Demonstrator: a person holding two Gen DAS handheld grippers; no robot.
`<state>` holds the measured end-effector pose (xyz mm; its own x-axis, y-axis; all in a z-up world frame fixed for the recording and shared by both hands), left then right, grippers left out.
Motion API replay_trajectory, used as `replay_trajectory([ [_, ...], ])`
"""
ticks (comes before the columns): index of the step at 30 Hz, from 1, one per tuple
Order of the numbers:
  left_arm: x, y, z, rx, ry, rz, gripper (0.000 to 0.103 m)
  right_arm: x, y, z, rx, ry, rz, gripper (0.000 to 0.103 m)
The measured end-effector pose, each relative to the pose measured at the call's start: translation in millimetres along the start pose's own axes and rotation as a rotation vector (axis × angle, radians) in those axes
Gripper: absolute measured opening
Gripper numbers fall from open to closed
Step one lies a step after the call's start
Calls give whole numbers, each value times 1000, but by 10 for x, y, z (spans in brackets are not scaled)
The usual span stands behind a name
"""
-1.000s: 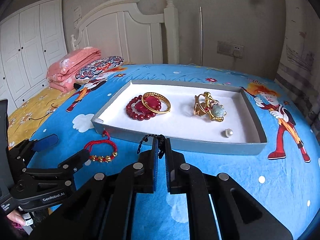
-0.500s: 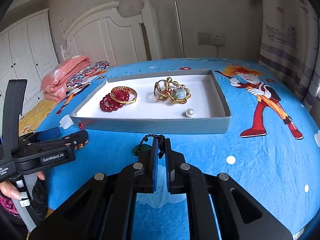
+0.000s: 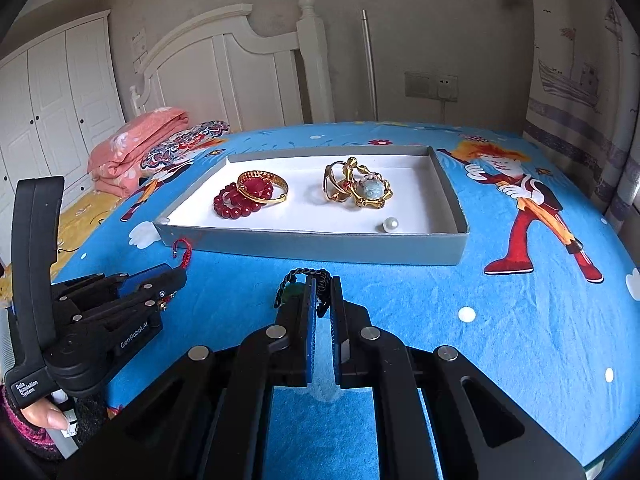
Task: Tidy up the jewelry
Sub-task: 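Grasp the red cord bracelet with left tool while right tool holds the green pendant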
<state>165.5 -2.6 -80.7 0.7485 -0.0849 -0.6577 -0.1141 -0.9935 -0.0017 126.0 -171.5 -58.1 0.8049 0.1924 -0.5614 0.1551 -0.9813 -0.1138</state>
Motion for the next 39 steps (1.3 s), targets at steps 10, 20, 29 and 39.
replay_trajectory([
  [10,-139,230,142,9,27,83,44,5,352,168,75,-35,51,7],
  [20,-135,287,169,53,75,0,13,19,328,236,65,-40,48,7],
  [29,-461,379,160,55,158,17,10,-305,84,109,-5,79,39,7],
  [39,-778,347,166,27,218,20,0,-587,-48,-29,-43,149,35,7],
])
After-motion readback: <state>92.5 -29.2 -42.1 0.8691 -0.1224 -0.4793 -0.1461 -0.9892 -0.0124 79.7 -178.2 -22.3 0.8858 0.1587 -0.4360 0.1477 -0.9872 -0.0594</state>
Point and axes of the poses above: each gripper's, at about its wrist camera, not at the fingertips, and x roughly the way its jaws point, y to its right, z to its underside, the point moved 6 cm from there along x, roughly the way its jaws point, and after that the axes turned 2 degrees about y, right-handed, at the moved point
